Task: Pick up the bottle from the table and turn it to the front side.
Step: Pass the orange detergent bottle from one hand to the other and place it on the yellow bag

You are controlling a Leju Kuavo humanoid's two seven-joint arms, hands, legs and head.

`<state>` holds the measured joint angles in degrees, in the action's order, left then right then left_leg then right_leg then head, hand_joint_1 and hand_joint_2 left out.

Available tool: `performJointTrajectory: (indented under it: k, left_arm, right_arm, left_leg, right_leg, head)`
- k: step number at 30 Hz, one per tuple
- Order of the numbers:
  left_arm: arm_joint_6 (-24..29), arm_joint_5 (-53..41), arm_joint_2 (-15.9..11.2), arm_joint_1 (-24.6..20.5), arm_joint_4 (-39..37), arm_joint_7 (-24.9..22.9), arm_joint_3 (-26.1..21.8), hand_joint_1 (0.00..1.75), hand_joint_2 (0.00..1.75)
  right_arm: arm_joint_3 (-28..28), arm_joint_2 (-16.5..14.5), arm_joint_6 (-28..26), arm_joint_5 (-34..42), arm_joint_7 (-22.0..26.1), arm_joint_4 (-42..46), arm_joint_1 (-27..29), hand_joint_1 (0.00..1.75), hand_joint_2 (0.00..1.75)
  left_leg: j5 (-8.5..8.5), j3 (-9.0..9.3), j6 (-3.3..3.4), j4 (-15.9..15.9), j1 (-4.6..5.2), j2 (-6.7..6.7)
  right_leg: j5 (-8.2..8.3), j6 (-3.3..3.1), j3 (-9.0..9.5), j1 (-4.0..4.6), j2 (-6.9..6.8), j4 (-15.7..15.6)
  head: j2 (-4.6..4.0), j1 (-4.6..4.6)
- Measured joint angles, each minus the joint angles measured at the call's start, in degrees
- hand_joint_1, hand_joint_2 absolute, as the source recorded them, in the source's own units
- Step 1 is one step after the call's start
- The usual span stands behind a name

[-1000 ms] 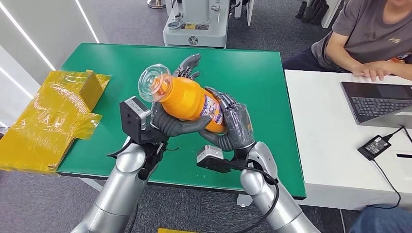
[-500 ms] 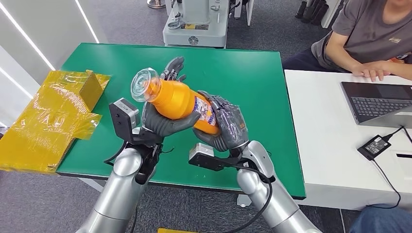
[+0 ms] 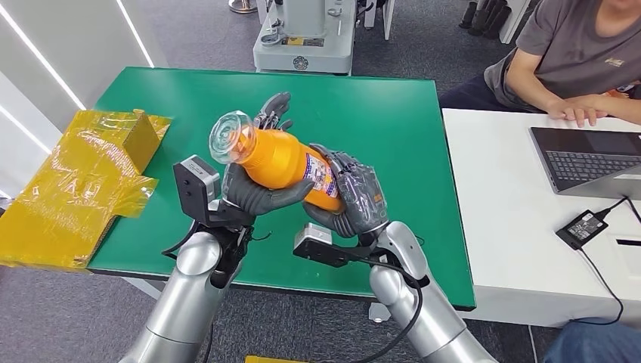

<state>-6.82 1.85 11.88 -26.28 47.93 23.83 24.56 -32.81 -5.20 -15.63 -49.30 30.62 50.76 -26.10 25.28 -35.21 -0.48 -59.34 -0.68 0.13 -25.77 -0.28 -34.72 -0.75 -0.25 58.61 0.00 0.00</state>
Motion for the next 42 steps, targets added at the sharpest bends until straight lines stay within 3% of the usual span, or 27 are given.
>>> performJointTrajectory:
  k: [26, 27, 31, 42]
  left_arm:
    - [-0.8, -0.2, 0.1, 0.1, 3.8, 0.3, -1.0, 0.01, 1.75]
    - [-1.0, -0.4, 0.1, 0.1, 3.8, 0.2, -1.0, 0.07, 1.75]
    - [-1.9, -1.5, 0.1, -0.1, 3.8, 0.3, -1.0, 1.68, 1.75]
    - [-2.1, -1.9, 0.2, -0.1, 3.8, 0.9, -1.0, 1.75, 1.75]
  right_arm:
    - [0.9, -0.9, -1.3, -1.7, -0.1, -1.0, 1.7, 1.75, 1.75]
    - [0.9, -0.9, -1.6, -1.8, -0.1, -1.0, 1.8, 1.75, 1.75]
    - [0.9, -1.0, -2.3, -2.3, -0.5, -0.9, 1.7, 1.75, 1.75]
    - [1.1, -1.4, -1.8, -2.2, -1.2, -0.6, 1.2, 1.75, 1.75]
  left_leg:
    - [0.00, -0.02, 0.00, 0.0, 0.00, -0.01]
    - [0.00, -0.02, 0.00, 0.0, 0.00, -0.01]
    - [0.00, -0.02, 0.00, 0.0, 0.00, -0.01]
    - [0.00, -0.01, 0.00, 0.0, 0.00, -0.01]
  right_leg:
    - [0.00, 0.00, 0.02, 0.00, -0.02, 0.0]
    - [0.00, 0.00, 0.02, 0.00, -0.01, 0.0]
    - [0.00, 0.00, 0.02, 0.00, -0.02, 0.0]
    - [0.00, 0.00, 0.02, 0.00, -0.01, 0.0]
  head:
    - [0.00, 0.00]
    - [0.00, 0.00]
    - [0.00, 0.00]
    - [0.00, 0.00]
